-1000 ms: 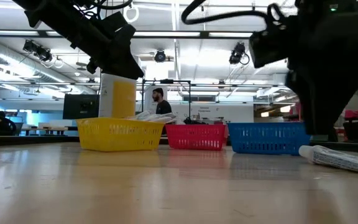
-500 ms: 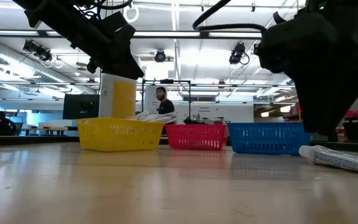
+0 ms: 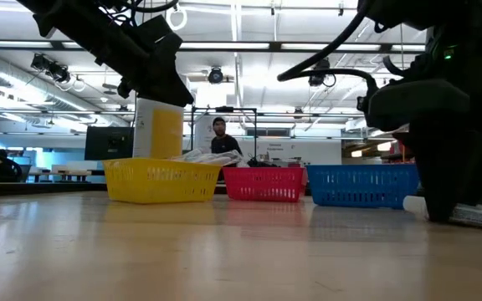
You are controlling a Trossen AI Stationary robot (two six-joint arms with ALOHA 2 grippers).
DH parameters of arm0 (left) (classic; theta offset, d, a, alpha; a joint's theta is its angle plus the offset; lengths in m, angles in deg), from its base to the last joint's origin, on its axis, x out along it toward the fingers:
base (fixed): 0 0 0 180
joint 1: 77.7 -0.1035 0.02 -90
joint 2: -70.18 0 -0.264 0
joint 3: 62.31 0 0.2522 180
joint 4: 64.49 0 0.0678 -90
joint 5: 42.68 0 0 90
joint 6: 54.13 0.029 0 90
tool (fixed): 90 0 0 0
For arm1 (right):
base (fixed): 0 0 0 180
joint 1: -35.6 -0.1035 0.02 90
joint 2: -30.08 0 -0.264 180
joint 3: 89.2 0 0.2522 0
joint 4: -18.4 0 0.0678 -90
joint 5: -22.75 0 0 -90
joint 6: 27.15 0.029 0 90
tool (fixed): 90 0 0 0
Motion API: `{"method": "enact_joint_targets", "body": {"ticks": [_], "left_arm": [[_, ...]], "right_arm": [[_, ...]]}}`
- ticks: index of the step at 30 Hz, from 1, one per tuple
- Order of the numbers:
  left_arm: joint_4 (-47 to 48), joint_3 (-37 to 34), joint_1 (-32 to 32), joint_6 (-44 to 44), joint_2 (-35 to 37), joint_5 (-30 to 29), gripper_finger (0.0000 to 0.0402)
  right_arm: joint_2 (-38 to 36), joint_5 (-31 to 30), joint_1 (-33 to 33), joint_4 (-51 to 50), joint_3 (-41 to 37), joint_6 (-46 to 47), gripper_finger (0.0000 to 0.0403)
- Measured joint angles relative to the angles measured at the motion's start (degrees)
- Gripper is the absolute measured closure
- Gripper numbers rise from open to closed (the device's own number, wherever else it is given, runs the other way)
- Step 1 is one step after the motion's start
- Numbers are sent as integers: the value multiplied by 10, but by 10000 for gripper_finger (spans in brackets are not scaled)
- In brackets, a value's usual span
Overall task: Pick & Place Travel size toiletries
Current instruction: Put the white toothpaste into the red bin
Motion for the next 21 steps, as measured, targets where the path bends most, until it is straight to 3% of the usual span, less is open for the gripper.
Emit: {"method": "enact_joint_targets", "body": {"ticks": [12, 16, 21], "left_arm": [[0, 0, 0, -2, 0, 0, 279], [-1, 0, 0, -2, 0, 0, 279], [-6, 0, 0, -2, 0, -1, 279]], "right_arm": [[-3, -11, 3, 5, -2, -100, 303], [-20, -65, 13, 37, 10, -149, 305], [-54, -137, 44, 91, 32, -282, 306]]}}
